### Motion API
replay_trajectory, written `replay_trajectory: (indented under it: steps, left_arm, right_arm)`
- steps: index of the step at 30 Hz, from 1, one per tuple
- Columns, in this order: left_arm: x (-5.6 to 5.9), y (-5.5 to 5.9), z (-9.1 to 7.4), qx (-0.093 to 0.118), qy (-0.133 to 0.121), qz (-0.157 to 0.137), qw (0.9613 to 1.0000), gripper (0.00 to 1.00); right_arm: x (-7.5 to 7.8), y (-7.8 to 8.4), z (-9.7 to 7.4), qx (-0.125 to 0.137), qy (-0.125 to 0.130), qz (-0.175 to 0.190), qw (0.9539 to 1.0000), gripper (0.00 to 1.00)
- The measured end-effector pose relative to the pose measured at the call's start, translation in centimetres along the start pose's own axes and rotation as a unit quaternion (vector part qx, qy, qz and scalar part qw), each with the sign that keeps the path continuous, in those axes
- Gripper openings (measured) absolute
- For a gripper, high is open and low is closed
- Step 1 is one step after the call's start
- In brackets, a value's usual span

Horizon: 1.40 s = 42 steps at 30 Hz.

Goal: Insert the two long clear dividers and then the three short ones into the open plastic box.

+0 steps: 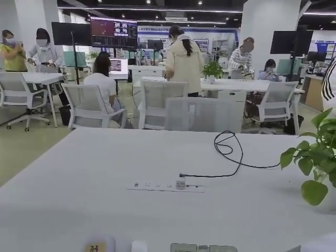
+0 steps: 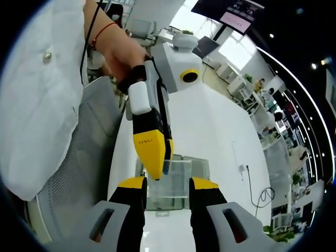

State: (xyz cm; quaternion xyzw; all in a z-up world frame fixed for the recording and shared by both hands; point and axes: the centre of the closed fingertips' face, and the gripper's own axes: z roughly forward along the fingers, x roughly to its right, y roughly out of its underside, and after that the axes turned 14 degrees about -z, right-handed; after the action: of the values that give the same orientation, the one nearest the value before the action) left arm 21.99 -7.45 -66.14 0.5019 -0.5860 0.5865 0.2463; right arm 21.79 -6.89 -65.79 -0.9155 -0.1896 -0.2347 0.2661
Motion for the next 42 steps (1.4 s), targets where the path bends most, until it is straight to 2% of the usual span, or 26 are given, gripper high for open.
replay_trajectory:
  steps: [15, 22, 27, 31, 32, 33, 35, 36, 38, 39, 40, 42]
  left_arm:
    - [0.4, 0.6, 0.2, -0.011, 0.012, -0.009, 0.9998, 0.00]
    - [0.2, 0.8, 0.3, -0.011, 0.009, -0.011, 0.9998, 0.00]
    - [0.0, 0.6, 0.1, 0.000, 0.004, -0.016, 0.9999, 0.00]
    - [-0.2, 0.7, -0.2, -0.001, 0.000, 0.011, 0.9999, 0.00]
    - [-0.3, 0.8, -0.3, -0.006, -0.003, 0.042, 0.9991, 0.00]
    - [-0.4, 0.9, -0.4, -0.010, -0.006, 0.058, 0.9982, 0.00]
    - [-0.2, 1.1, -0.6, -0.016, -0.003, 0.129, 0.9915, 0.00]
    - [0.0, 1.3, -0.7, -0.018, 0.000, 0.152, 0.9882, 0.00]
    - [0.5, 2.0, -0.8, -0.031, 0.011, 0.188, 0.9816, 0.00]
    - [0.8, 2.2, -0.9, -0.034, 0.018, 0.204, 0.9782, 0.00]
    - [1.3, 2.4, -1.0, -0.037, 0.029, 0.222, 0.9738, 0.00]
    - [1.8, 2.8, -1.1, -0.043, 0.040, 0.243, 0.9684, 0.00]
  right_arm:
    - [-0.5, -0.2, 0.0, -0.006, -0.003, -0.009, 0.9999, 0.33]
    - [-0.6, -0.2, 0.0, -0.010, -0.004, -0.013, 0.9999, 0.33]
    - [-0.4, -0.4, -0.1, -0.005, 0.002, -0.007, 1.0000, 0.35]
    - [0.3, -0.7, -0.6, 0.012, 0.002, 0.015, 0.9998, 0.37]
    - [0.4, -1.0, -0.8, 0.029, -0.005, 0.034, 0.9990, 0.37]
    - [0.6, -1.3, -1.0, 0.042, -0.008, 0.049, 0.9979, 0.37]
    - [1.1, -1.6, -1.7, 0.073, -0.022, 0.082, 0.9937, 0.34]
    - [1.3, -1.6, -1.9, 0.083, -0.031, 0.093, 0.9916, 0.32]
    - [1.1, -1.7, -2.4, 0.106, -0.070, 0.121, 0.9844, 0.27]
    - [1.2, -1.9, -2.6, 0.118, -0.081, 0.124, 0.9820, 0.26]
    - [1.1, -2.1, -2.8, 0.131, -0.101, 0.133, 0.9772, 0.25]
    - [0.8, -2.4, -3.2, 0.147, -0.129, 0.144, 0.9701, 0.21]
